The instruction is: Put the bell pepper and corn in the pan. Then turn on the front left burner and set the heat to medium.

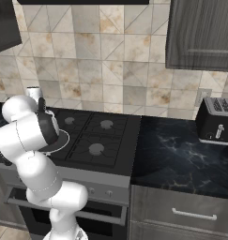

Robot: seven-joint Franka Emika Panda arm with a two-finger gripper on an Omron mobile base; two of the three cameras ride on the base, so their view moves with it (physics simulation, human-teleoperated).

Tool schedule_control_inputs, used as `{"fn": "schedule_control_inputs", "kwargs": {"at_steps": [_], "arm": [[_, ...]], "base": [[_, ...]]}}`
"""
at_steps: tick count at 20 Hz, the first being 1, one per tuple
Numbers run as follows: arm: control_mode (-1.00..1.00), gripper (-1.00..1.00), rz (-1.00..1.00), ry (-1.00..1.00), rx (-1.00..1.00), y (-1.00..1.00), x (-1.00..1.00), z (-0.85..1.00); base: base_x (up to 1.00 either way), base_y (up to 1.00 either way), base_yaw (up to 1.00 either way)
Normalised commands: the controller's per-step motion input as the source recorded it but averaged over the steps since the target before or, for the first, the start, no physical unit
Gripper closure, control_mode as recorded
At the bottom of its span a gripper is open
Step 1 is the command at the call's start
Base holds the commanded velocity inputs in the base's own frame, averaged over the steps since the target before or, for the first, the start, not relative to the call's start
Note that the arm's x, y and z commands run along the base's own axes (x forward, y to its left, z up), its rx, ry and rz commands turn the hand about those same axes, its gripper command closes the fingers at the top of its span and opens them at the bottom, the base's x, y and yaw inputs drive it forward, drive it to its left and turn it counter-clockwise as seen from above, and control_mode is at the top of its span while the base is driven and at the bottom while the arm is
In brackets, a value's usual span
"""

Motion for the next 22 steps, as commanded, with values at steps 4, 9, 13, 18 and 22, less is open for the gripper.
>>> {"fn": "schedule_control_inputs", "kwargs": {"at_steps": [4,9,13,18,22], "arm": [[-1.0,1.0,0.0,0.0,0.0,0.0,0.0,-0.27],[-1.0,1.0,0.0,0.0,0.0,0.0,0.0,-0.1],[-1.0,1.0,0.0,0.0,0.0,0.0,0.08,-0.28],[-1.0,1.0,0.0,-0.02,0.0,0.02,0.16,-0.14],[-1.0,1.0,0.0,-0.05,0.0,0.1,0.09,0.0]], "base": [[0.0,0.0,0.0],[0.0,0.0,0.0],[0.0,0.0,0.0],[0.0,0.0,0.0],[0.0,0.0,0.0]]}}
